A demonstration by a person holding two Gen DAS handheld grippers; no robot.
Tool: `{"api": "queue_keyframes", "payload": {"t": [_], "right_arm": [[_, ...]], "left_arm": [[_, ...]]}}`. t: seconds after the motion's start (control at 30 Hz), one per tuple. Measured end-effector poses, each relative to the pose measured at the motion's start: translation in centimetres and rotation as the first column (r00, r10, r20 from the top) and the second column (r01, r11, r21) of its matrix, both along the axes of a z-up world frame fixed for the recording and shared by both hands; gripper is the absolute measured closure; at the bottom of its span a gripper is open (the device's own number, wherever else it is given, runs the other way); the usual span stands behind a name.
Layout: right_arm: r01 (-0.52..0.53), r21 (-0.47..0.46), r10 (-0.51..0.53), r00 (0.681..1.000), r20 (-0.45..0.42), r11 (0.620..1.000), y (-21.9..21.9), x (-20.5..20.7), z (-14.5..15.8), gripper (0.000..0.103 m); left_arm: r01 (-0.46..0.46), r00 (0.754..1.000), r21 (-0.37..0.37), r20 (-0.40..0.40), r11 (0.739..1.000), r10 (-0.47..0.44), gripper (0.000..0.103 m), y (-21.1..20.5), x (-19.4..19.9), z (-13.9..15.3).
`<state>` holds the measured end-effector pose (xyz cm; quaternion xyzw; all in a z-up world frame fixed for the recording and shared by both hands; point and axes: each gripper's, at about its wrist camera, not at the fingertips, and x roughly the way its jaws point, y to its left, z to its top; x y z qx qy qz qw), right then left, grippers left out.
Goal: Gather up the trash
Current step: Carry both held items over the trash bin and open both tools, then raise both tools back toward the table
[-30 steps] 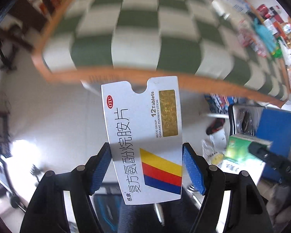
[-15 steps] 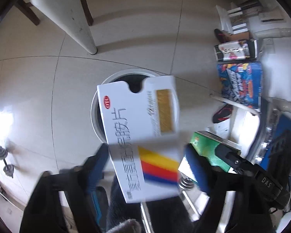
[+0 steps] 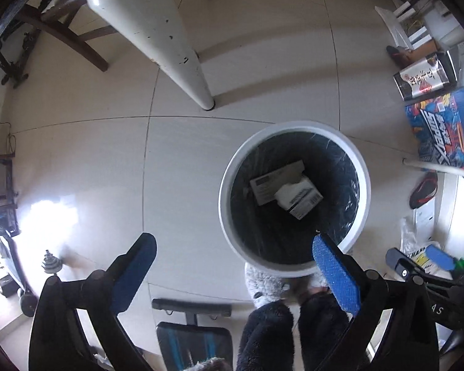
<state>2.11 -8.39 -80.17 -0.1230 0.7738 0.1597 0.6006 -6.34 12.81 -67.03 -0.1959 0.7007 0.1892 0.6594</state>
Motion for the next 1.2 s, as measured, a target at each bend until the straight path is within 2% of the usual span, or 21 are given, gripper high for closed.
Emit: {"api": "queue_keyframes", "payload": {"t": [0.1, 0.27, 0.43, 0.7, 0.9, 1.1, 1.2], "right_arm": [[-0.027, -0.031, 0.028, 0.999, 0.017, 0.999, 0.4, -0.3, 0.4, 0.0], [-0.026, -0.017, 0.026, 0.999, 0.024, 1.0, 0.8, -0.5, 3.2, 0.0], [-0.009, 0.029, 0.008, 0.999, 0.035, 1.0, 1.5, -0.8, 7.9, 0.0], [-0.017, 0.066, 0.012, 0.996, 0.084, 0.998, 2.1, -1.6, 15.0, 0.0], [-0.035, 0.089, 0.026, 0.995, 0.099, 0.995, 1.9, -2.5, 21.4, 0.0], [-0.029, 0.131, 0.016, 0.995, 0.098, 0.991, 1.5, -2.8, 30.0, 0.0], [0.011, 0.162, -0.028, 0.994, 0.103, 0.987, 0.7, -1.6, 34.8, 0.0]], "left_arm": [[0.002, 1.0, 0.007, -0.008, 1.0, -0.002, 0.0, -0.2, -0.7, 1.0], [-0.008, 1.0, 0.01, -0.002, 1.0, 0.008, 0.0, -0.3, -1.7, 3.5], [-0.019, 1.0, 0.027, 0.006, 0.999, 0.018, 0.0, -0.4, -2.4, 6.1], [-0.013, 1.0, 0.054, 0.022, 0.998, 0.012, 0.0, -1.1, -4.0, 12.1], [-0.006, 0.999, 0.05, 0.047, 0.999, 0.003, 0.0, -1.8, -5.7, 18.9], [0.005, 0.995, 0.066, 0.099, 0.998, -0.011, 0.0, -2.1, -6.2, 26.9], [0.015, 0.986, 0.106, 0.164, 0.994, -0.032, 0.0, -2.0, -4.6, 31.9]]}}
